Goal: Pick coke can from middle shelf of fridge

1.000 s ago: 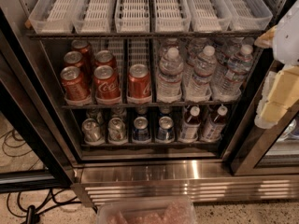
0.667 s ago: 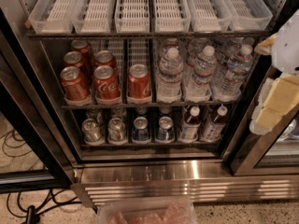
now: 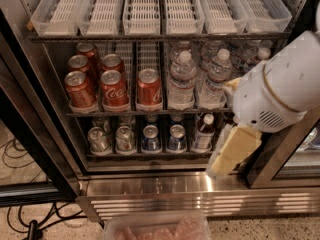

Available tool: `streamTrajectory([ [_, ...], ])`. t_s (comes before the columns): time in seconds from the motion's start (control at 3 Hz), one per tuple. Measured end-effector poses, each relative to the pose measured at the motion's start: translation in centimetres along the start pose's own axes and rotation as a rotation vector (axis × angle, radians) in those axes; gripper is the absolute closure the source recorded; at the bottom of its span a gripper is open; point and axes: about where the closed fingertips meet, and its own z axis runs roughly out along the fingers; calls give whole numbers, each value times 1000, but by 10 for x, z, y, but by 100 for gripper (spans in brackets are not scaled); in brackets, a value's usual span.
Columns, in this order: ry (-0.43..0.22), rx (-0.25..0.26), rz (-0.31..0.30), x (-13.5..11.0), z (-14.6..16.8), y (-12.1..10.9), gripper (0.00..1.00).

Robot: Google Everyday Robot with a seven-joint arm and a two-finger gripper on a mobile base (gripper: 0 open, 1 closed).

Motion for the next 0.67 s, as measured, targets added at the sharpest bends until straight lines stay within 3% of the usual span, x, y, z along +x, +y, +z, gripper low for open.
streamTrajectory([
  [0.33, -94, -73, -83, -32, 24, 36, 0],
  [0.67, -114, -86, -107, -38, 25, 41, 0],
])
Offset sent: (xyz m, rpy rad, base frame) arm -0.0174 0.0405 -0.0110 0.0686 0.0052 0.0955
